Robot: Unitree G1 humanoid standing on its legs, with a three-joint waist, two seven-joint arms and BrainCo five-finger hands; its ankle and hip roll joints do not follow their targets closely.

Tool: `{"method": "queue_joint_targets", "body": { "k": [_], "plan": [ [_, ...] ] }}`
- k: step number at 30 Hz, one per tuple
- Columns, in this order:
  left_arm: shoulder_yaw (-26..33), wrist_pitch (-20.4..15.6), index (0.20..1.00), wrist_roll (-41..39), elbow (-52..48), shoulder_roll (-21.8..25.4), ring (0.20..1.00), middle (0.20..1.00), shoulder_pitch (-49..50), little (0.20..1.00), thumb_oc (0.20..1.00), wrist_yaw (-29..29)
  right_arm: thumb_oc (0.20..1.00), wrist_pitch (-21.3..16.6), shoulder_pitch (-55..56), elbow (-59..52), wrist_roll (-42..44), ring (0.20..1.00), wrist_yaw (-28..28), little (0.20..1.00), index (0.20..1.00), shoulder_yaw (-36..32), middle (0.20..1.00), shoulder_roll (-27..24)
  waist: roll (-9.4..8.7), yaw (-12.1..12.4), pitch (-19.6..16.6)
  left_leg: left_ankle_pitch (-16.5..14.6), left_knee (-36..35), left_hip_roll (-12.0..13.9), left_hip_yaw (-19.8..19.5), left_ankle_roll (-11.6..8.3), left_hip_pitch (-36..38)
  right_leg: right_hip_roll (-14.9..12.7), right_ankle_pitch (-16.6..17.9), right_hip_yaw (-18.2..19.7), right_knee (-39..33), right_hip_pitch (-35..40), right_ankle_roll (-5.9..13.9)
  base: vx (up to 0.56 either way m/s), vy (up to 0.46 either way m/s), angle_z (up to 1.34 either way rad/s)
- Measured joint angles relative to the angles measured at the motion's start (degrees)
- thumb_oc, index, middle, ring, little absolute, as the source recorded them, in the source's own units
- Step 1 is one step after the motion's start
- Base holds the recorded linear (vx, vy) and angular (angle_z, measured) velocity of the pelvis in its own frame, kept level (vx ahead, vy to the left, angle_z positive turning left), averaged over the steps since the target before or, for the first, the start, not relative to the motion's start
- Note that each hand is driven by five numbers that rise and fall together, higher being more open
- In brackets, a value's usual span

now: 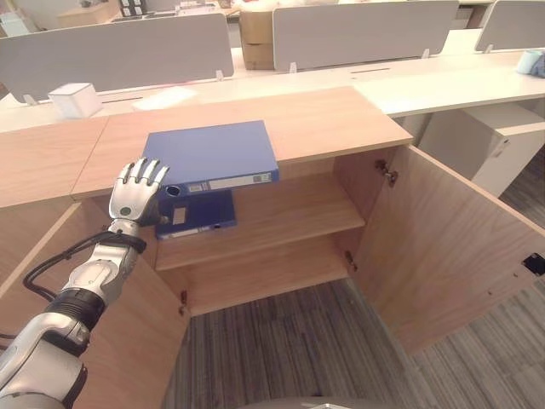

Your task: Put the empty folder in the office cabinet

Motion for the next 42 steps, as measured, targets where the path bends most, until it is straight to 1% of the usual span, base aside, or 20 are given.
{"method": "queue_joint_targets", "body": {
  "k": [1, 5, 6, 7, 9, 10, 11, 12, 13, 14, 16, 18, 20, 25, 26, 27, 28, 33, 39, 42],
  "plan": [
    [-1.51, 0.26, 1.0, -0.5, 0.93, -0.01, 1.0, 1.0, -1.07, 1.0, 1.0, 0.11, 1.0, -0.07, -0.04, -0.02, 0.0, 1.0, -0.09, 1.0, 1.0, 0.0, 1.0, -0.12, -0.06, -0.36, 0.05, 0.1, 0.0, -0.01, -0.02, 0.07, -0.97, -0.03, 0.18, -0.03, 0.0, -0.9, 0.12, 0.0, 0.0, 0.0],
    [-2.72, 0.72, 1.0, -1.23, 1.52, -0.09, 1.0, 1.0, -3.85, 1.0, 1.0, 1.04, 1.0, -0.49, -0.28, -0.12, 0.03, 1.0, -0.25, 1.0, 1.0, 0.0, 1.0, -0.13, -0.33, -0.83, 1.04, 0.83, 0.1, -0.06, 0.04, 0.26, -3.26, -0.05, 1.18, 0.03, 0.23, -3.22, -0.05, -0.08, -0.012, -0.01],
    [-3.01, 0.93, 1.0, -1.44, 1.56, -0.07, 1.0, 1.0, -5.08, 1.0, 1.0, 1.24, 1.0, -0.49, -0.52, -0.11, 0.04, 1.0, -0.37, 1.0, 1.0, 0.0, 1.0, -0.14, -0.39, -0.83, 1.79, 1.04, 0.09, -0.06, 0.04, 0.3, -3.66, -0.07, 1.36, 0.03, 0.24, -3.66, 0.2, -0.03, -0.007, -0.03],
    [-3.08, 1.04, 1.0, -2.47, 1.66, 0.02, 1.0, 1.0, -7.13, 1.0, 1.0, 1.54, 1.0, -0.49, -1.36, -0.1, 0.05, 1.0, -0.75, 1.0, 1.0, 0.0, 1.0, -0.2, -0.4, -0.89, 3.6, 1.18, 0.02, -0.07, 0.11, 0.36, -4.0, -0.09, 1.62, -0.01, 0.21, -3.78, 0.31, 0.0, 0.0, 0.0],
    [-3.08, 1.04, 1.0, -2.47, 1.66, 0.02, 1.0, 1.0, -7.13, 1.0, 1.0, 1.54, 1.0, -0.49, -1.36, -0.1, 0.05, 1.0, -0.75, 1.0, 1.0, 0.0, 1.0, -0.2, -0.4, -0.89, 3.6, 1.18, 0.02, -0.07, 0.11, 0.36, -4.0, -0.09, 1.62, -0.01, 0.21, -3.78, 0.31, -0.06, -0.007, -0.03],
    [-3.1, 1.01, 1.0, -2.7, 1.89, 0.0, 1.0, 1.0, -7.49, 1.0, 1.0, 1.68, 1.0, -0.47, -1.43, -0.09, 0.05, 1.0, -1.11, 1.0, 1.0, 0.0, 1.0, -0.24, -0.37, -1.49, 3.86, 1.16, 0.01, -0.02, 0.36, 0.34, -3.69, -0.03, 1.65, 0.14, 0.11, -3.62, 0.24, -0.19, -0.027, -0.1],
    [-3.19, 0.98, 1.0, -2.94, 1.98, -0.53, 1.0, 1.0, -8.33, 1.0, 1.0, 1.88, 1.0, -0.58, -1.39, -0.12, 0.41, 1.0, -1.23, 1.0, 1.0, 0.02, 1.0, -0.37, -0.22, -1.93, 4.38, 1.12, 0.03, 0.06, 0.68, 0.31, -5.38, 0.06, 1.62, 0.39, 0.58, -5.44, 0.22, -0.19, -0.027, -0.1],
    [-3.19, 0.98, 1.0, -2.94, 1.98, -0.53, 1.0, 1.0, -8.33, 1.0, 1.0, 1.88, 1.0, -0.58, -1.39, -0.12, 0.41, 1.0, -1.23, 1.0, 1.0, 0.02, 1.0, -0.37, -0.22, -1.93, 4.38, 1.12, 0.03, 0.06, 0.68, 0.31, -5.38, 0.06, 1.62, 0.39, 0.58, -5.44, 0.22, -0.12, -0.017, 0.02],
    [-3.4, 1.07, 1.0, -3.43, 1.9, -0.77, 1.0, 1.0, -11.74, 1.0, 1.0, 2.93, 1.0, -1.18, -3.05, -0.15, 1.63, 1.0, -1.43, 1.0, 1.0, 0.0, 1.0, -0.41, 0.72, -1.82, 4.92, 2.02, 0.45, -0.08, 0.58, 0.39, -8.91, -0.09, 2.39, 0.41, 1.08, -9.41, 0.41, -0.08, -0.013, 0.06],
    [-3.1, 1.23, 1.0, -4.07, 1.72, -0.55, 1.0, 1.0, -14.87, 1.0, 1.0, 4.45, 1.0, -1.29, -4.77, -0.14, 2.25, 1.0, -1.48, 1.0, 1.0, -0.01, 1.0, -0.33, 0.77, -1.58, 5.97, 3.05, 0.59, -0.16, 0.55, 0.66, -11.81, -0.14, 3.74, 0.38, 0.78, -11.93, 0.47, -0.09, -0.013, 0.05],
    [-3.39, 1.42, 1.0, -5.42, 3.34, 0.24, 1.0, 1.0, -19.79, 1.0, 1.0, 5.17, 1.0, -1.46, -7.81, -0.05, 2.29, 1.0, -1.75, 1.0, 1.0, 0.0, 1.0, -0.31, -0.21, -1.77, 7.86, 3.99, 0.53, -0.09, 0.88, 0.74, -13.22, -0.01, 5.26, 0.64, 0.33, -13.36, 0.02, -0.03, -0.006, -0.09],
    [-3.87, 1.25, 1.0, -5.4, 3.61, 0.19, 1.0, 1.0, -19.96, 1.0, 1.0, 4.66, 1.0, -2.08, -8.07, -0.19, 2.33, 1.0, -2.06, 1.0, 1.0, 0.0, 1.0, -0.85, -0.22, -2.61, 7.93, 3.84, 0.19, -0.03, 0.91, 0.56, -12.6, 0.0, 4.96, 0.63, 0.25, -12.76, 0.22, -0.03, -0.003, -0.06],
    [-5.07, 0.93, 1.0, -5.45, 3.61, 0.25, 1.0, 1.0, -20.35, 1.0, 1.0, 5.19, 1.0, -2.47, -8.04, -0.13, 3.47, 1.0, -2.36, 1.0, 1.0, 0.02, 1.0, -0.97, -0.11, -2.62, 7.9, 3.15, 0.01, 0.01, 1.41, -0.02, -12.87, 0.05, 4.69, 1.3, 0.08, -13.39, -0.09, -0.03, 0.0, -0.13],
    [-5.47, 0.85, 1.0, -5.43, 3.54, 0.29, 1.0, 1.0, -20.57, 1.0, 1.0, 5.86, 1.0, -2.53, -8.02, -0.14, 4.8, 1.0, -2.4, 1.0, 1.0, 0.0, 1.0, -0.97, 0.22, -2.54, 7.17, 3.08, 0.03, 0.01, 1.51, 0.05, -13.44, 0.05, 4.76, 1.39, 0.29, -14.07, -0.07, 0.0, -0.001, -0.02],
    [-5.61, 0.71, 0.47, -5.42, 3.55, 0.32, 0.47, 0.47, -20.57, 0.47, 0.47, 5.84, 1.0, -2.56, -8.03, -0.17, 5.65, 1.0, -2.4, 1.0, 1.0, -0.02, 1.0, -1.02, 0.18, -2.51, 6.65, 3.07, 0.03, 0.0, 1.55, 0.08, -13.75, 0.05, 4.76, 1.42, 0.31, -14.39, -0.07, -0.04, 0.007, -0.02],
    [-5.94, 0.58, 0.2, -5.42, 3.58, 0.46, 0.2, 0.2, -20.57, 0.2, 0.2, 5.86, 1.0, -2.67, -8.05, -0.18, 6.74, 1.0, -2.42, 1.0, 1.0, -0.07, 1.0, -1.08, 0.19, -2.49, 6.15, 3.14, 0.04, -0.01, 1.57, 0.23, -14.1, 0.06, 4.78, 1.43, 0.33, -14.73, -0.07, -0.04, 0.005, -0.01],
    [-6.13, 0.2, 0.2, -5.41, 3.61, 0.5, 0.2, 0.2, -20.57, 0.2, 0.2, 5.93, 1.0, -2.81, -8.04, -0.17, 6.79, 1.0, -2.47, 1.0, 1.0, -0.11, 1.0, -1.19, 0.21, -2.49, 4.99, 3.29, 0.17, -0.01, 1.56, 0.5, -14.89, 0.06, 5.01, 1.4, 0.34, -15.49, -0.36, -0.04, 0.008, 0.0],
    [-6.03, -0.21, 0.2, -5.35, 3.01, 0.54, 0.2, 0.2, -21.53, 0.2, 0.2, 6.18, 1.0, -3.28, -8.05, -0.26, 9.03, 1.0, -2.83, 1.0, 1.0, -0.45, 1.0, -1.31, 0.22, -2.6, 2.46, 3.4, 0.55, -0.02, 1.47, 0.67, -15.26, 0.05, 5.09, 1.23, 0.35, -15.84, -0.25, 0.0, 0.0, 0.0],
    [-5.99, -0.46, 0.2, -4.87, 2.81, 0.63, 0.2, 0.2, -20.87, 0.2, 0.2, 7.12, 1.0, -3.71, -8.01, -0.23, 9.07, 1.0, -3.25, 1.0, 1.0, -0.89, 1.0, -1.65, 0.19, -2.55, 2.41, 3.26, 0.23, -0.02, 1.3, 0.61, -13.12, 0.02, 4.8, 0.99, 0.34, -13.58, -0.05, 0.01, 0.017, 0.01],
    [-4.36, -0.53, 0.2, -4.86, -0.69, 0.74, 0.2, 0.2, -16.87, 0.2, 0.2, 6.7, 1.0, -3.7, -7.52, -0.23, 9.21, 1.0, -3.25, 1.0, 1.0, -2.74, 1.0, -1.69, 0.22, -2.35, 2.27, 2.35, 0.01, -0.01, 1.26, -0.14, -11.03, 0.01, 4.1, 0.87, 0.32, -11.45, -0.19, 0.02, 0.03, 0.02]
  ]
}}
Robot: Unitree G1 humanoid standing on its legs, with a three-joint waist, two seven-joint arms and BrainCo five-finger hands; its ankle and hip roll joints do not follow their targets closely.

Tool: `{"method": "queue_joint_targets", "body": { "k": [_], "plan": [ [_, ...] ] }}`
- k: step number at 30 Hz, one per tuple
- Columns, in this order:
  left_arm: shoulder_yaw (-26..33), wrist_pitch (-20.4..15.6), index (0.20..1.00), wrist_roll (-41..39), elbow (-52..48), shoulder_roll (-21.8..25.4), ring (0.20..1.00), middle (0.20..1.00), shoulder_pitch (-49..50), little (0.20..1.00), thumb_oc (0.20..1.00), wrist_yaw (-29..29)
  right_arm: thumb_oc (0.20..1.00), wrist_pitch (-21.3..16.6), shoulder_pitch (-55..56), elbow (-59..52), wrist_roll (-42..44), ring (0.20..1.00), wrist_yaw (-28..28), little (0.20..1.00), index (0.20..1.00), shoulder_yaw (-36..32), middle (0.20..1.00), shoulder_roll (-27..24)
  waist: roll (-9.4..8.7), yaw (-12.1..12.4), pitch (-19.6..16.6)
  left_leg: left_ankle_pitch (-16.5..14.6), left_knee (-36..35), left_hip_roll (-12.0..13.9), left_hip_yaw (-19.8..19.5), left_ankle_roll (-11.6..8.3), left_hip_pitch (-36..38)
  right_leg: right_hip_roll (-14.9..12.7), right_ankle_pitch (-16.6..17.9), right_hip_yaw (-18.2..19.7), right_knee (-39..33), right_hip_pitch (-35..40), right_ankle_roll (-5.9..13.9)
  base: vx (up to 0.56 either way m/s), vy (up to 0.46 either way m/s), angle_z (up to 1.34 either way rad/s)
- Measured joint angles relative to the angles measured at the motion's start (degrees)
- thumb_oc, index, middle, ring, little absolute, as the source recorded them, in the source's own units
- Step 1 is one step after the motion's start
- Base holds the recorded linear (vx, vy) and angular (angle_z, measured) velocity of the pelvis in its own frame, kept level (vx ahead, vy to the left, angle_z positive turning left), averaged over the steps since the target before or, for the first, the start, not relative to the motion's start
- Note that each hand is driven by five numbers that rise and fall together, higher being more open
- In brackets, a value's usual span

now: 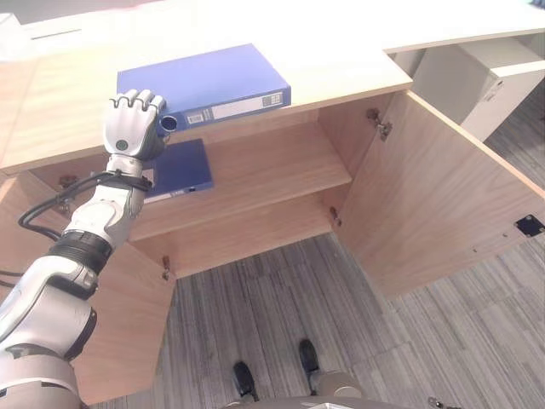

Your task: Put the empty folder in the office cabinet

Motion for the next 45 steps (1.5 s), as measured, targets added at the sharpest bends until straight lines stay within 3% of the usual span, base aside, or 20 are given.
{"method": "queue_joint_targets", "body": {
  "k": [10, 17, 19, 21, 22, 28, 35, 38, 45],
  "plan": [
    [9.69, -0.89, 0.2, 0.2, -10.68, -0.31, 0.2, 0.2, 13.95, 0.2, 0.2, -0.88, 1.0, 0.78, 1.66, -0.29, 1.9, 1.0, 0.03, 1.0, 1.0, -0.04, 1.0, 0.13, -0.8, 2.11, -0.89, -0.65, -0.01, 0.03, -0.14, 0.14, 5.38, -0.08, -0.92, -0.36, -0.37, 5.49, -0.04, 0.04, 0.009, 0.02],
    [15.91, -1.19, 0.2, -5.47, -18.2, -0.97, 0.2, 0.2, 18.62, 0.2, 0.2, -0.7, 1.0, 2.01, 2.23, -1.5, 1.93, 1.0, 0.31, 1.0, 1.0, 0.09, 1.0, 1.31, -1.72, 3.41, -3.8, -1.91, -0.02, 0.02, -0.22, -0.01, 9.77, -0.13, -2.25, -0.52, -0.37, 9.76, 0.01, 0.03, 0.01, 0.01],
    [22.19, -1.44, 0.2, -9.59, -24.03, -5.1, 0.2, 0.2, 21.21, 0.2, 0.2, -0.51, 1.0, 2.2, 2.45, -3.41, 1.98, 1.0, 0.22, 1.0, 1.0, 0.23, 1.0, 2.2, -1.72, 4.06, -3.84, -1.87, -0.02, -0.1, -0.29, 0.11, 10.16, -0.18, -2.26, -0.5, -0.38, 10.25, 0.04, 0.0, 0.0, 0.0],
    [23.61, -1.69, 0.2, -11.8, -26.36, -6.92, 0.2, 0.2, 22.46, 0.2, 0.2, -0.11, 1.0, 2.21, 2.35, -3.42, 1.98, 1.0, 0.24, 1.0, 1.0, 0.25, 1.0, 2.65, -1.76, 4.32, -3.87, -1.69, -0.02, -0.13, -0.37, 0.39, 10.52, -0.2, -2.25, -0.56, -0.37, 10.78, 0.04, 0.0, 0.0, 0.0],
    [26.33, -3.54, 0.2, -16.91, -30.75, -11.2, 0.2, 0.2, 25.24, 0.2, 0.2, 0.79, 1.0, 2.2, 1.88, -5.83, 1.98, 1.0, 0.23, 1.0, 1.0, 1.19, 1.0, 3.35, -1.73, 4.59, -3.82, -1.8, -0.01, -0.18, -0.41, 0.56, 11.62, -0.23, -2.27, -0.56, -0.38, 11.64, 0.03, 0.0, 0.0, 0.0],
    [27.33, -7.2, 0.2, -30.18, -37.11, -18.46, 0.2, 0.2, 26.94, 0.2, 0.2, 0.96, 1.0, 2.27, 0.1, -11.84, 1.97, 1.0, 0.0, 1.0, 1.0, 4.8, 1.0, 3.88, -1.21, 5.17, -3.82, -1.99, -0.02, -0.19, -0.97, 0.35, 12.06, -0.25, -2.56, -0.8, -0.38, 12.66, 0.16, 0.0, 0.003, 0.03],
    [28.28, -10.61, 0.2, -43.2, -40.69, -23.31, 0.2, 0.2, 31.94, 0.2, 0.2, 0.05, 1.0, 2.12, -0.73, -18.99, 1.9, 1.0, -0.45, 1.0, 1.0, 7.68, 1.0, 3.74, 0.09, 5.16, -4.18, -1.88, -0.02, -0.11, -1.38, 0.18, 12.34, -0.13, -2.64, -0.93, -0.4, 12.76, 0.03, 0.0, 0.0, 0.0],
    [28.59, -11.94, 0.2, -52.09, -42.32, -28.52, 0.2, 0.2, 39.51, 0.2, 0.2, -3.64, 1.0, 2.23, -0.81, -31.73, 2.2, 1.0, -0.72, 1.0, 1.0, 7.86, 1.0, 3.01, 0.37, 6.24, -4.19, -1.89, -0.02, -0.1, -1.4, 0.19, 12.32, -0.1, -2.64, -0.94, -0.4, 12.89, 0.04, 0.0, 0.0, 0.0],
    [27.76, -11.03, 0.2, -62.77, -42.46, -29.61, 0.2, 0.2, 45.5, 0.2, 0.2, -11.06, 1.0, -0.89, -6.59, -41.92, 12.76, 1.0, -0.59, 1.0, 1.0, 5.79, 1.0, -1.92, -0.19, 8.32, -3.29, -1.66, -0.01, -0.2, -2.15, 0.43, 12.31, -0.24, -2.7, -1.87, -0.4, 13.54, 0.08, 0.0, 0.003, 0.07]
  ]
}}
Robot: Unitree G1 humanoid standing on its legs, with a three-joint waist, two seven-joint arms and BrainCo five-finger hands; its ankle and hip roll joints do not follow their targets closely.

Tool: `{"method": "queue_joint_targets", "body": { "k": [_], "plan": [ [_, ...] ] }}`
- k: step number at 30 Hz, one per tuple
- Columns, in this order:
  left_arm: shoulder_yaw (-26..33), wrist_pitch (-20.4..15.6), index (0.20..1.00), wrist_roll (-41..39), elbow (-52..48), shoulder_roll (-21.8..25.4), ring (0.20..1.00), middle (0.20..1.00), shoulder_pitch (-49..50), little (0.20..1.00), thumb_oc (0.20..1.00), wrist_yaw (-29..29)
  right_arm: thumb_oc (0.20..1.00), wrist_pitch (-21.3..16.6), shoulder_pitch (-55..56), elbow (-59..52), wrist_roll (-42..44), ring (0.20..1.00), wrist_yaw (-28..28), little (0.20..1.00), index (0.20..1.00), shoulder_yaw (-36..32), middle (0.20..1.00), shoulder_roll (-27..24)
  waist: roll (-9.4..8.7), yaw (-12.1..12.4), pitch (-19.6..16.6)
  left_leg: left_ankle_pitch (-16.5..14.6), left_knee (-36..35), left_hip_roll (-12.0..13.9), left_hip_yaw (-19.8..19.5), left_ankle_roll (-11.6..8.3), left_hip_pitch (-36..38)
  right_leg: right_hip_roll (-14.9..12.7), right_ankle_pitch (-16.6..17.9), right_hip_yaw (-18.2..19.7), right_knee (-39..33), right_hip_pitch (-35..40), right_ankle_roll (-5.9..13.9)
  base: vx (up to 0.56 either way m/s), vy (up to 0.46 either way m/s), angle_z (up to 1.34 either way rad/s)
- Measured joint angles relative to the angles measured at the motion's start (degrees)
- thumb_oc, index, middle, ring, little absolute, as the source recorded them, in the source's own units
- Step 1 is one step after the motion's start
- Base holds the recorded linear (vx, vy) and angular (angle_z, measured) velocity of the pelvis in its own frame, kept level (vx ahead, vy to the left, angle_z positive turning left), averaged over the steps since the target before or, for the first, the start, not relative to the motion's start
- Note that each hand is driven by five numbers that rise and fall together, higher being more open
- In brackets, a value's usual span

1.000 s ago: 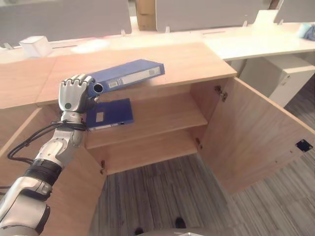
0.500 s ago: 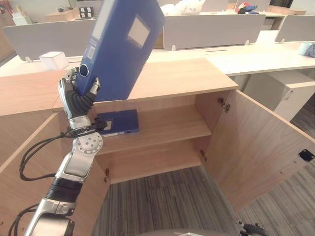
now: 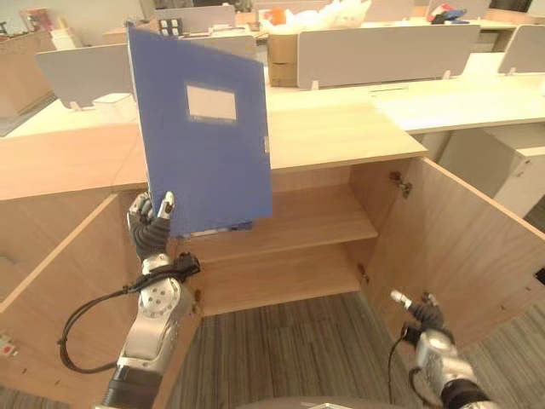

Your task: Put the empty folder in the office cabinet

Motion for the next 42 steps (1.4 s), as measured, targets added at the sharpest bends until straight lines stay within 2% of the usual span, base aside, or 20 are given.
{"method": "queue_joint_targets", "body": {
  "k": [2, 5, 6, 9, 12, 14, 16, 17, 19, 20, 21, 22, 23, 24, 25, 26, 30, 38, 42],
  "plan": [
    [-1.1, 0.67, 0.2, -1.88, -0.01, 0.04, 0.2, 0.2, 0.84, 0.2, 0.2, -2.3, 1.0, -2.01, -2.85, -3.4, 5.71, 1.0, -0.02, 1.0, 1.0, -1.35, 1.0, -2.68, -0.09, 0.3, 0.68, 0.04, 0.0, -0.08, -0.69, -0.02, 0.05, -0.08, -0.13, -0.59, 0.01, 0.2, 0.02, 0.0, -0.002, 0.14],
    [-3.88, 1.51, 0.2, -3.09, -0.13, 0.13, 0.2, 0.2, 1.5, 0.2, 0.2, -5.06, 1.0, -2.28, -11.08, -4.12, 13.67, 1.0, -0.04, 1.0, 1.0, -1.61, 1.0, -6.45, -0.13, 1.36, 1.02, 0.38, 0.0, -0.08, -0.82, 0.08, 0.02, -0.06, -0.07, -0.87, 0.01, 0.35, 0.08, 0.0, -0.005, 0.04],
    [-5.42, 1.95, 0.2, -3.15, -0.53, 0.23, 0.2, 0.2, 1.43, 0.2, 0.2, -5.97, 1.0, -3.92, -13.73, -4.15, 15.59, 1.0, 0.29, 1.0, 1.0, -1.66, 1.0, -7.34, -0.27, 1.15, 1.19, 0.52, 0.01, -0.06, -0.86, 0.15, 0.07, -0.03, -0.07, -0.78, 0.0, 0.18, 0.09, 0.0, -0.008, 0.1],
    [-8.85, 2.61, 0.2, -3.2, -2.16, 0.53, 0.2, 0.2, 1.41, 0.2, 0.2, -8.38, 1.0, -6.59, -21.84, -7.86, 21.06, 1.0, 0.42, 1.0, 1.0, 0.98, 1.0, -7.26, -0.69, 2.58, 1.37, 0.57, 0.02, 0.06, -1.38, 0.15, 0.12, 0.09, -0.1, -1.35, 0.02, 0.65, 0.03, 0.0, -0.005, 0.03],
    [-9.84, 3.26, 0.2, -3.16, -4.42, 0.6, 0.2, 0.2, 1.35, 0.2, 0.2, -9.54, 1.0, -8.78, -24.86, -14.05, 22.73, 1.0, 1.55, 1.0, 1.0, 3.58, 1.0, -4.87, -0.78, 2.7, 1.47, 0.58, 0.03, 0.13, -1.55, 0.14, 0.14, 0.18, -0.1, -1.38, 0.01, 0.68, 0.03, 0.0, -0.002, 0.05],
    [-9.67, 3.27, 0.2, -3.09, -6.37, 0.65, 0.2, 0.2, 1.32, 0.2, 0.2, -9.48, 1.0, -10.46, -25.1, -18.41, 23.03, 1.0, 1.24, 1.0, 1.0, 4.91, 1.0, -0.98, -0.77, 3.0, 1.52, 0.55, 0.03, 0.1, -1.63, 0.16, 0.11, 0.16, -0.11, -1.4, 0.01, 0.7, -0.01, 0.0, -0.002, 0.02],
    [-9.67, 3.27, 0.2, -3.09, -6.37, 0.65, 0.2, 0.2, 1.32, 0.2, 0.2, -9.48, 1.0, -10.46, -25.1, -18.41, 23.03, 1.0, 1.24, 1.0, 1.0, 4.91, 1.0, -0.98, -0.77, 3.0, 1.52, 0.55, 0.03, 0.1, -1.63, 0.16, 0.11, 0.16, -0.11, -1.4, 0.01, 0.7, -0.01, 0.0, 0.0, 0.0],
    [-9.12, 3.27, 0.2, -3.03, -7.25, 0.66, 0.2, 0.2, 1.24, 0.2, 0.2, -9.44, 1.0, -10.96, -25.05, -20.41, 23.02, 1.0, 1.24, 1.0, 1.0, 7.09, 1.0, 1.56, -0.84, 3.5, 1.56, 0.55, 0.03, 0.08, -1.57, 0.17, 0.08, 0.12, -0.11, -1.4, 0.04, 0.7, -0.01, 0.0, 0.0, 0.0],
    [-9.12, 3.27, 0.2, -3.03, -7.25, 0.66, 0.2, 0.2, 1.24, 0.2, 0.2, -9.44, 1.0, -10.96, -25.05, -20.41, 23.02, 1.0, 1.24, 1.0, 1.0, 7.09, 1.0, 1.56, -0.84, 3.5, 1.56, 0.55, 0.03, 0.08, -1.57, 0.17, 0.08, 0.12, -0.11, -1.4, 0.04, 0.7, -0.01, 0.0, 0.0, 0.0],
    [-9.1, 3.27, 0.2, -2.97, -7.39, 0.75, 0.2, 0.2, 1.25, 0.2, 0.2, -9.4, 1.0, -11.02, -24.88, -24.08, 22.99, 1.0, 1.05, 1.0, 1.0, 8.99, 1.0, 3.86, -0.88, 3.93, 1.72, 0.54, 0.02, 0.06, -1.56, 0.17, -0.08, 0.11, -0.12, -1.41, 0.04, 0.51, 0.0, 0.0, 0.0, 0.0],
    [-9.1, 3.27, 0.2, -2.97, -7.39, 0.75, 0.2, 0.2, 1.25, 0.2, 0.2, -9.4, 1.0, -11.02, -24.88, -24.08, 22.99, 1.0, 1.05, 1.0, 1.0, 8.99, 1.0, 3.86, -0.88, 3.93, 1.72, 0.54, 0.02, 0.06, -1.56, 0.17, -0.08, 0.11, -0.12, -1.41, 0.04, 0.51, 0.0, 0.0, 0.0, 0.0],
    [-8.61, 3.25, 0.2, -2.73, -7.39, 0.76, 0.2, 0.2, 1.92, 0.2, 0.2, -9.35, 1.0, -11.89, -24.63, -28.29, 22.85, 1.0, 0.94, 1.0, 1.0, 10.92, 1.0, 5.95, -0.89, 4.11, 1.74, 0.53, 0.02, 0.06, -1.58, 0.17, -0.17, 0.11, -0.2, -1.48, 0.05, 0.41, -0.1, 0.0, 0.0, 0.0],
    [-8.61, 3.25, 0.2, -2.73, -7.39, 0.76, 0.2, 0.2, 1.92, 0.2, 0.2, -9.35, 1.0, -11.89, -24.63, -28.29, 22.85, 1.0, 0.94, 1.0, 1.0, 10.92, 1.0, 5.95, -0.89, 4.11, 1.74, 0.53, 0.02, 0.06, -1.58, 0.17, -0.17, 0.11, -0.2, -1.48, 0.05, 0.41, -0.1, 0.0, 0.0, 0.0],
    [-8.54, 3.25, 0.2, -2.29, -7.45, 0.75, 0.2, 0.2, 2.45, 0.2, 0.2, -9.29, 1.0, -12.17, -23.99, -32.16, 22.72, 1.0, 0.96, 1.0, 1.0, 13.39, 1.0, 8.5, -0.88, 4.11, 1.75, 0.52, 0.01, 0.07, -1.59, 0.17, -0.31, 0.12, -0.24, -1.55, 0.07, 0.27, -0.14, -0.01, 0.007, 0.03],
    [-7.22, 2.83, 0.2, -1.92, -8.01, 0.59, 0.2, 0.2, 4.88, 0.2, 0.2, -8.51, 1.0, -13.07, -20.24, -39.0, 20.4, 1.0, 0.79, 1.0, 1.0, 15.92, 1.0, 9.16, -1.0, 4.12, 1.82, 0.53, 0.03, 0.06, -1.75, 0.14, -0.49, 0.12, -0.27, -1.84, 0.09, 0.14, -0.21, -0.02, 0.008, 0.04],
    [-6.36, 2.78, 0.2, -1.86, -8.11, 0.75, 0.2, 0.2, 6.05, 0.2, 0.2, -8.4, 1.0, -13.23, -19.08, -40.09, 19.56, 1.0, 1.5, 1.0, 1.0, 17.13, 1.0, 8.49, -1.08, 3.98, 1.83, 0.54, 0.08, 0.06, -1.79, 0.14, -0.46, 0.11, -0.27, -1.82, 0.11, 0.17, -0.23, -0.01, 0.008, 0.05],
    [-6.0, 3.03, 0.2, -0.63, -8.07, 2.63, 0.2, 0.2, 6.31, 0.2, 0.2, -7.07, 1.0, -9.29, -18.34, -34.26, 18.32, 1.0, 3.11, 1.0, 1.0, 19.45, 1.0, 6.12, -1.7, 4.62, 2.16, 0.53, 0.03, -0.01, -2.05, 0.13, -0.79, 0.03, -0.3, -1.98, 0.05, 0.02, -0.22, -0.01, 0.003, 0.04],
    [-6.37, 3.12, 0.2, -0.25, -8.55, 2.57, 0.2, 0.2, 6.29, 0.2, 0.2, -7.24, 1.0, -6.77, -16.18, -28.02, 17.81, 1.0, 3.03, 1.0, 1.0, 19.52, 1.0, 6.5, -1.86, 4.79, 2.13, 0.55, 0.03, -0.02, -2.12, 0.05, -0.74, 0.03, -0.35, -2.02, 0.07, 0.0, -0.27, 0.0, 0.0, 0.0],
    [-6.26, 3.47, 0.2, -0.27, -9.92, 2.6, 0.2, 0.2, 6.27, 0.2, 0.2, -7.15, 1.0, -4.85, -13.95, -20.45, 17.97, 1.0, 0.05, 1.0, 1.0, 18.9, 1.0, 7.92, -1.89, 5.08, 2.14, 0.57, 0.03, -0.06, -2.14, 0.1, -0.78, -0.02, -0.34, -2.11, 0.07, 0.05, -0.27, 0.0, 0.0, 0.0]
  ]
}}
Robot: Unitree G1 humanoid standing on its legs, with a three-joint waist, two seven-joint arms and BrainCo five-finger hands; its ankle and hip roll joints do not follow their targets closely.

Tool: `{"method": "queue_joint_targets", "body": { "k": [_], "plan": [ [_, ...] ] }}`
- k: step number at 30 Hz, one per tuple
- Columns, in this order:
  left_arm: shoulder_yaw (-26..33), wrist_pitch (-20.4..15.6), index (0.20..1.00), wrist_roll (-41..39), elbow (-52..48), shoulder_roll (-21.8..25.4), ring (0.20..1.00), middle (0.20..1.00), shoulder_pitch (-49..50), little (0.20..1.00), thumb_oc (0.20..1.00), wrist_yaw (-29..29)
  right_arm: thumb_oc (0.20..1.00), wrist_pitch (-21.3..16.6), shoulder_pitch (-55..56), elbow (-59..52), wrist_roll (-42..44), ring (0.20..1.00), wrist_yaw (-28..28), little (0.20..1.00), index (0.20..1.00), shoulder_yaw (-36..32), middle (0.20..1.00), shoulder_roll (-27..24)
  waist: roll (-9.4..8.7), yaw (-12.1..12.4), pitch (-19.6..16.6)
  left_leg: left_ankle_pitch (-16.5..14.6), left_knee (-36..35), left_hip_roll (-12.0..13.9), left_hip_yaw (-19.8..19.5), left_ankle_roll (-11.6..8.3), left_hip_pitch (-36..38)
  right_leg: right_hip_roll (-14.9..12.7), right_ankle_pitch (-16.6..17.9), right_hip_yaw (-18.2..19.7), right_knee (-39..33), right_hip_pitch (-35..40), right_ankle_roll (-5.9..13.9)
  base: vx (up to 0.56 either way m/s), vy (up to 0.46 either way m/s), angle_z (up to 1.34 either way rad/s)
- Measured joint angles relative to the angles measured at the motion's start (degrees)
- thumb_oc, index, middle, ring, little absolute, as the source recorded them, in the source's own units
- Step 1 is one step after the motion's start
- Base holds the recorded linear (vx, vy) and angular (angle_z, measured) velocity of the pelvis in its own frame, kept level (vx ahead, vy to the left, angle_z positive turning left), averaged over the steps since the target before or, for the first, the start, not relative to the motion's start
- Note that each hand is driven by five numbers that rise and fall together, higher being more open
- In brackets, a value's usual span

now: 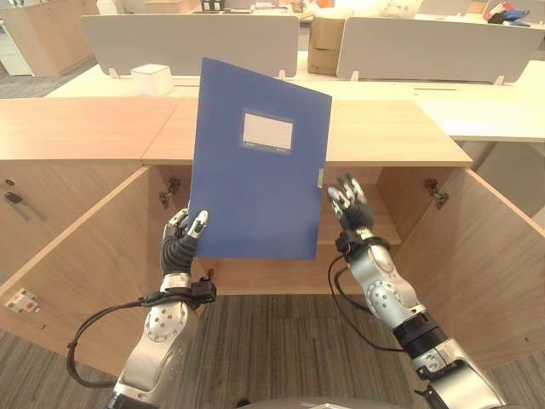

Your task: Put the empty folder in the office cabinet

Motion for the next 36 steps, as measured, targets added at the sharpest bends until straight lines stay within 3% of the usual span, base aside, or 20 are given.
{"method": "queue_joint_targets", "body": {
  "k": [5, 19, 21, 27, 36],
  "plan": [
    [-0.01, 0.37, 0.2, 0.0, -0.71, 0.01, 0.2, 0.2, 0.01, 0.2, 0.2, 0.03, 1.0, 1.62, 1.78, 2.87, -0.01, 1.0, -2.44, 1.0, 1.0, -0.23, 1.0, 2.45, 0.12, 0.1, 0.08, 0.0, 0.0, 0.02, -0.2, 0.0, 0.0, 0.05, 0.0, -0.14, 0.03, 0.04, -0.01, 0.0, 0.0, 0.0],
    [-0.16, 0.69, 0.2, -0.04, -0.71, -0.04, 0.2, 0.2, 0.0, 0.2, 0.2, -0.11, 1.0, 1.7, 1.75, 2.79, -0.01, 1.0, -2.42, 1.0, 1.0, -0.2, 1.0, 2.31, 0.18, 0.46, 0.12, -0.08, -0.01, 0.01, -0.26, -0.09, -0.03, 0.03, -0.2, -0.16, -0.04, 0.02, 0.01, 0.0, 0.0, 0.0],
    [-0.12, 0.72, 0.2, -0.05, -0.71, -0.03, 0.2, 0.2, 0.01, 0.2, 0.2, -0.04, 1.0, 1.59, 1.81, 1.98, -0.05, 1.0, -3.92, 1.0, 1.0, -2.88, 1.0, 2.31, 0.29, 0.44, 0.26, -0.07, -0.01, 0.01, -0.26, -0.07, -0.08, 0.01, -0.2, -0.15, -0.04, -0.05, 0.01, 0.0, 0.0, 0.0],
    [-0.13, 0.83, 0.2, -0.02, -0.71, -0.06, 0.2, 0.2, 0.0, 0.2, 0.2, 0.77, 1.0, -1.86, 0.72, -1.88, -2.42, 1.0, -9.51, 1.0, 1.0, -9.48, 1.0, 2.21, 0.78, 0.31, 1.2, -0.01, 0.0, 0.0, -0.28, 0.02, -0.04, 0.04, -0.18, -0.17, 0.02, 0.04, -0.01, 0.0, 0.0, 0.0],
    [-0.13, 0.83, 0.2, -0.02, -0.71, -0.06, 0.2, 0.2, -0.01, 0.2, 0.2, 1.36, 1.0, -2.22, 0.71, -1.93, -2.48, 1.0, -9.68, 1.0, 1.0, -6.49, 1.0, 2.24, 0.76, 0.43, 1.21, 0.0, 0.05, -0.01, -0.29, 0.01, -0.03, 0.03, -0.17, -0.18, 0.06, 0.08, -0.01, 0.0, 0.0, 0.0]
  ]
}}
